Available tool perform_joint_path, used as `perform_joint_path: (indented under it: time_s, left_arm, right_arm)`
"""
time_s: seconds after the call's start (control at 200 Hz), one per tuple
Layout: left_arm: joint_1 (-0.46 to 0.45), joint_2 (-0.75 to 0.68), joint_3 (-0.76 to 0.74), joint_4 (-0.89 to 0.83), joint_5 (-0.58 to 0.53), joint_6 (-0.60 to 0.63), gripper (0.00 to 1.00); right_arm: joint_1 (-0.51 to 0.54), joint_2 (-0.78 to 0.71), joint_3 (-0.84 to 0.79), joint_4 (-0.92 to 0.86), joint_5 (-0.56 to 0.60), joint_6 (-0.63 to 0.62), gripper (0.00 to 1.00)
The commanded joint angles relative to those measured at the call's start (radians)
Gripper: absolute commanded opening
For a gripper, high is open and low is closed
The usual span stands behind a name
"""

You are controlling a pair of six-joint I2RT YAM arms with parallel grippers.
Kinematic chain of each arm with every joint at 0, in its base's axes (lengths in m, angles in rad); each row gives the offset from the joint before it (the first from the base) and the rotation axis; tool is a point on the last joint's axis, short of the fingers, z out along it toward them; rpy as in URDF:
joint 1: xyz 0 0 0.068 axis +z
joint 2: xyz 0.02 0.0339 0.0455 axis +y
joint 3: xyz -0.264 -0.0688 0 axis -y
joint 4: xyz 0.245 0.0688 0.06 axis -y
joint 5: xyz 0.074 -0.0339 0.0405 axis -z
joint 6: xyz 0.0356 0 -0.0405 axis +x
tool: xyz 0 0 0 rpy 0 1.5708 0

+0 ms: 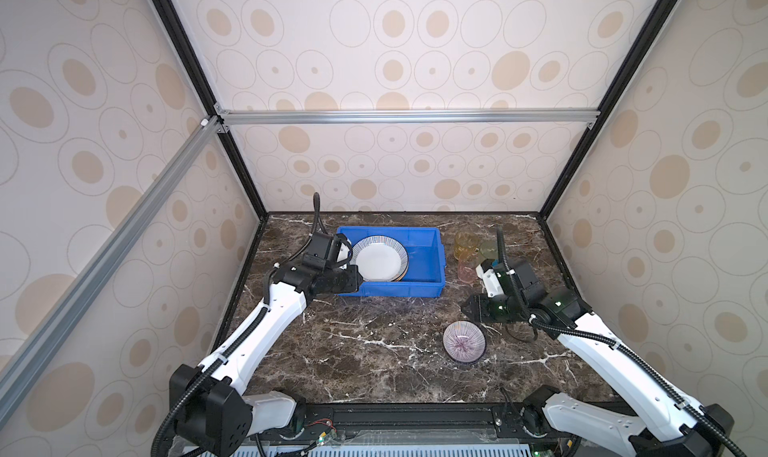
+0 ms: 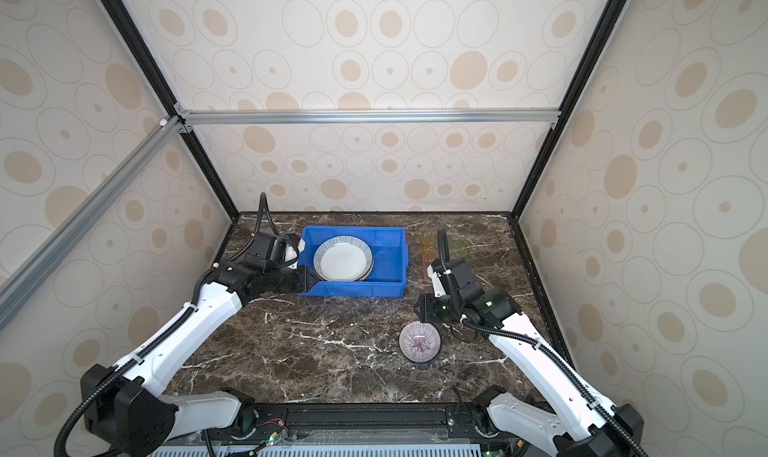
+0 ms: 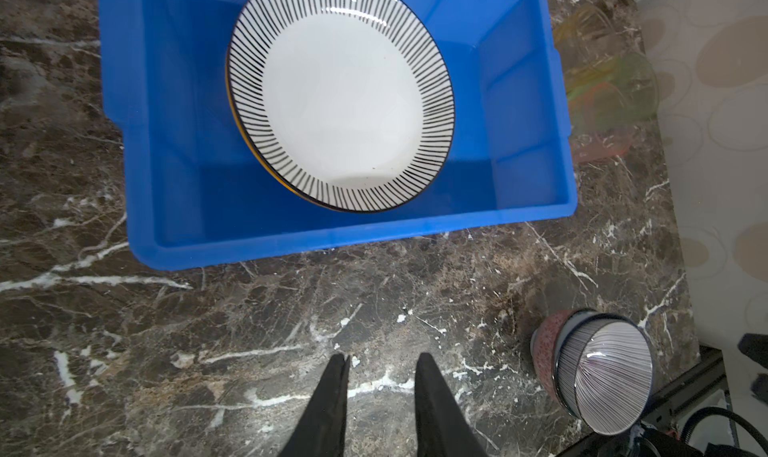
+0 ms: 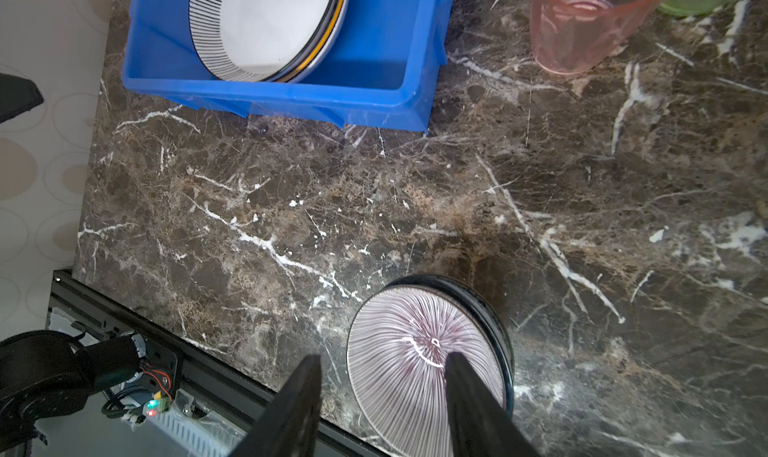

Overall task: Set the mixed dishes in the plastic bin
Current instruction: 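Move both grippers toward the purple-striped bowl on the table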

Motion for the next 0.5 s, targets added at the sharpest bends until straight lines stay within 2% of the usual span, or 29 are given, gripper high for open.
perform_joint_path:
  time_s: [0.0,0.245,0.495]
  left_arm:
    - [-0.046,-0.057,-0.041,0.010,-0.037,-0.071,0.29]
    - [-0.115,-0.142,-0.141,0.052,-0.063,-0.150,0.29]
    - [-0.198,-0.150,-0.190,0.093,-0.078,-0.195,0.29]
  right_arm:
    - [0.014,-0.043,-0.028,-0.040,0.023,0.016,0.51]
    - [0.023,-0.120,-0.095,-0.066,0.034,0.034,0.51]
    - [0.026,-0.129,-0.102,-0.115,0.056,0.025,0.51]
